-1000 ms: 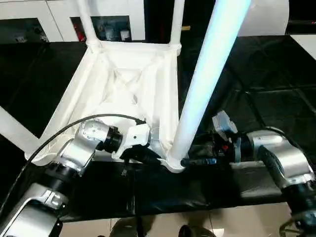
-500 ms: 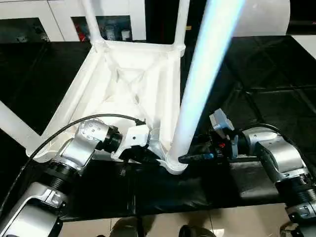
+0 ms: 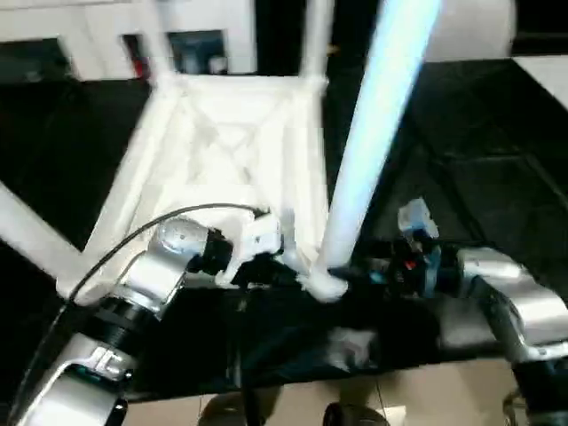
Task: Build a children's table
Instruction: Rotate leg to tighten
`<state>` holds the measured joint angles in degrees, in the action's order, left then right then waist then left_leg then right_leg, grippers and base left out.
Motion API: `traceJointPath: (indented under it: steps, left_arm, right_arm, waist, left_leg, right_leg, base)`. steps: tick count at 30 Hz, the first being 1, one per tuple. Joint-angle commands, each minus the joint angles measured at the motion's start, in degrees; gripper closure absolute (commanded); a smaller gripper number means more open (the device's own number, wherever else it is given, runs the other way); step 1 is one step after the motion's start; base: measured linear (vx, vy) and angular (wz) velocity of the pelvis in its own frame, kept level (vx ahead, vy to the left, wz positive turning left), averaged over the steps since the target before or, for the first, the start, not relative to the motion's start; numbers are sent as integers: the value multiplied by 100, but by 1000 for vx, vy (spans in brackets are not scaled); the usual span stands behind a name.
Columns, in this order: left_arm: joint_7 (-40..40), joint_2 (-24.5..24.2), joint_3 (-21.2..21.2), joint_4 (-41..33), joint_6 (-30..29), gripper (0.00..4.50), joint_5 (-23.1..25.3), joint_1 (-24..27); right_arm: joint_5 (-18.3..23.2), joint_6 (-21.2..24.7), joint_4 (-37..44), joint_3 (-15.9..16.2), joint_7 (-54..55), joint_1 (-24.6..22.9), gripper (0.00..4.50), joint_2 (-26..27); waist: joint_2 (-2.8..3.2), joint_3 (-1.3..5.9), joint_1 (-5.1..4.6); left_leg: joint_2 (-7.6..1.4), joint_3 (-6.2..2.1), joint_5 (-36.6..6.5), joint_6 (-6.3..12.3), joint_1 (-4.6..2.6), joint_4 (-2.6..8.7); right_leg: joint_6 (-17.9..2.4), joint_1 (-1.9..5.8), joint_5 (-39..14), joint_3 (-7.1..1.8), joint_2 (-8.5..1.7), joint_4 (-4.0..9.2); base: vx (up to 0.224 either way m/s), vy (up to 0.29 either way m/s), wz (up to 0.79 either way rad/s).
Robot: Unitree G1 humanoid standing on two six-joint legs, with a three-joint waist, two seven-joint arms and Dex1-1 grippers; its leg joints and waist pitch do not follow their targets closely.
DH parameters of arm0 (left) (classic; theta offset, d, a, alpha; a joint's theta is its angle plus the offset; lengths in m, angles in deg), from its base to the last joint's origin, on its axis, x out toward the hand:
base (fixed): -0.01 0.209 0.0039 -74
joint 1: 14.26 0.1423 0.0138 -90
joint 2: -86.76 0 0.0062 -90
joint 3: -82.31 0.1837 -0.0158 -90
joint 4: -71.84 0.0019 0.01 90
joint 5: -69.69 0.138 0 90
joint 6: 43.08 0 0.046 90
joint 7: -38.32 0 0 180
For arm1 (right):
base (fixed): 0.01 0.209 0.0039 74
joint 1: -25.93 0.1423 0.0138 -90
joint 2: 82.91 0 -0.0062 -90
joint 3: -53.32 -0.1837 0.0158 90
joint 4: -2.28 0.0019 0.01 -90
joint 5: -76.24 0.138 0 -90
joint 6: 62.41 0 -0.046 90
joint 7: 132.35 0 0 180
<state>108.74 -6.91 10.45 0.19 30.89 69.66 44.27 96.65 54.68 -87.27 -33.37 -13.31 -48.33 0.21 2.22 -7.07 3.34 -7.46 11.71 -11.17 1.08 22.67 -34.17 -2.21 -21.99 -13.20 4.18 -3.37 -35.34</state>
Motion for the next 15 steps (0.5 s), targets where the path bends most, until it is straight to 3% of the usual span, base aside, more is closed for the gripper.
traceJointPath:
  steps: [1,3,6,8,12,15]
  left_arm:
    - [-811,588,-77,-216,-436,450,-178,-81]
    - [-919,670,-74,-245,-537,450,-142,-95]
    - [-1684,1147,-69,-217,-995,450,92,-224]
    - [-1806,1224,-77,-189,-1035,450,132,-246]
    - [-2742,1790,-246,-101,-1254,450,299,-348]
    - [-2762,1763,-227,-191,-1237,450,369,-341]
  right_arm:
    - [-16,515,337,591,632,-73,253,657]
    - [-32,630,378,551,890,-86,253,818]
    - [-129,1117,803,651,1919,-179,253,1452]
    - [-184,1148,837,676,2063,-184,253,1535]
    - [-876,1398,719,498,3574,-70,253,2235]
    - [-971,1301,718,334,3983,-104,254,2361]
  waist:
    - [-76,242,2]
    - [-90,224,-122]
    - [-82,202,-140]
    - [-90,218,-139]
    - [-73,224,-165]
    - [-45,221,-157]
  left_leg:
    - [-719,-421,-1066,278,-126,510]
    - [-675,-446,-1185,155,-93,517]
    - [-675,-414,-1127,160,-159,538]
    - [-659,-413,-968,197,-147,531]
    - [-675,-404,-903,233,-166,554]
    - [-679,-401,-874,239,-168,564]
  right_leg:
    - [-1356,194,-1255,-433,-789,495]
    - [-1223,217,-1700,-440,-800,543]
    - [-1082,142,-1787,-477,-756,601]
    - [-1074,172,-1611,-471,-768,594]
    - [-1148,144,-1216,-464,-732,575]
    - [-1131,155,-1061,-479,-745,582]
  base:
    - [0,0,0]
    - [0,0,0]
    - [0,0,0]
    - [0,0,0]
    - [0,0,0]
    - [0,0,0]
